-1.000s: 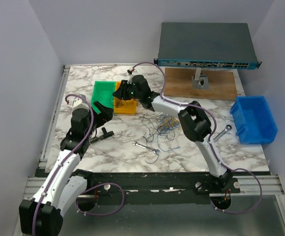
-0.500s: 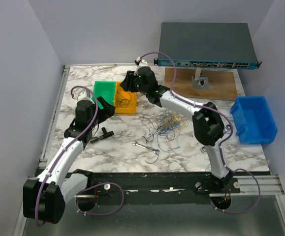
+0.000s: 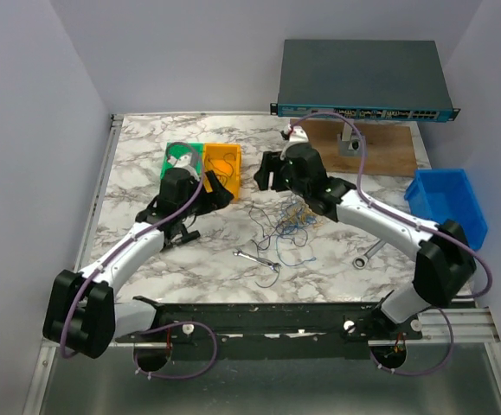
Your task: Untangle the cables
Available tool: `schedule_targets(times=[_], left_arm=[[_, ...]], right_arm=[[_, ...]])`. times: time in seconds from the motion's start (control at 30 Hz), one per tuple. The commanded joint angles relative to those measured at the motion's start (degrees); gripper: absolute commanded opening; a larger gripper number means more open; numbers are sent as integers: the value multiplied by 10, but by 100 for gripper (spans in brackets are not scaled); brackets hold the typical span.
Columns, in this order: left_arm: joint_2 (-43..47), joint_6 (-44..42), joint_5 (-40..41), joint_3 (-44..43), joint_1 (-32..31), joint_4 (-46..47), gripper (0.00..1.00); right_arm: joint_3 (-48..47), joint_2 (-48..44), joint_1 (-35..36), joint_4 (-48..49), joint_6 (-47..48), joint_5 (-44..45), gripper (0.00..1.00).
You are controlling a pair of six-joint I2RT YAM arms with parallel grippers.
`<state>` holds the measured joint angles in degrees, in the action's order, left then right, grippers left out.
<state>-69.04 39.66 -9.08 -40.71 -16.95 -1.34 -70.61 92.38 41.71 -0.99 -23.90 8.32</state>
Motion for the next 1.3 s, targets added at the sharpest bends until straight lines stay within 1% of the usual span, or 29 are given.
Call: schedule_targets(times=[0.0, 0.07, 0.13, 0.2, 0.3, 0.37, 0.43, 0.53, 0.6, 0.63, 0.7, 0.8, 0.83, 0.93, 1.0, 1.07, 1.17, 1.27], left_arm=[[-19, -41, -35, -19, -75, 31, 84], [-35, -47, -37, -25, -97, 29, 87], [-53, -50, -39, -31, -112, 30, 88], [-79, -53, -43, -43, -118, 25, 88], [-126, -57, -54, -72, -123, 14, 85], [-153, -61, -53, -89, -127, 14, 82], [-176, -61, -53, -107, -128, -5, 80], [-207, -60, -51, -129, -128, -6, 74], [-225, -60, -46, -141, -129, -5, 66], [-234, -59, -44, -147, -129, -3, 61], [-248, -57, -43, -156, -129, -2, 46], [-247, -56, -37, -154, -129, 9, 4], [-240, -56, -27, -151, -129, 9, 0], [-193, -63, 36, -134, -126, -6, 0], [-154, -67, 62, -116, -114, -13, 0], [-111, -65, 73, -95, -95, -13, 0], [-36, -49, 68, -55, -58, 0, 0], [30, -18, 61, -21, -8, 1, 0]], right_arm=[[62, -65, -8, -130, 5, 94, 72], [85, -84, -15, -178, -4, 122, 76], [116, -109, -28, -197, -11, 129, 80], [147, -131, -46, -196, -19, 113, 82], [178, -143, -67, -181, -29, 83, 83], [189, -133, -71, -165, -35, 72, 83], [189, -111, -72, -153, -39, 61, 83], [186, -74, -73, -126, -51, 45, 82], [184, -54, -73, -107, -61, 42, 81], [183, -44, -73, -98, -64, 40, 80], [179, -25, -73, -92, -74, 47, 78], [184, -8, -73, -92, -95, 77, 66], [190, -12, -75, -92, -103, 92, 56], [221, -48, -94, -82, -110, 112, 18], [238, -77, -120, -81, -115, 115, 3], [252, -103, -151, -82, -121, 121, 1], [277, -151, -192, -84, -144, 141, 1], [300, -194, -216, -84, -174, 180, 1]])
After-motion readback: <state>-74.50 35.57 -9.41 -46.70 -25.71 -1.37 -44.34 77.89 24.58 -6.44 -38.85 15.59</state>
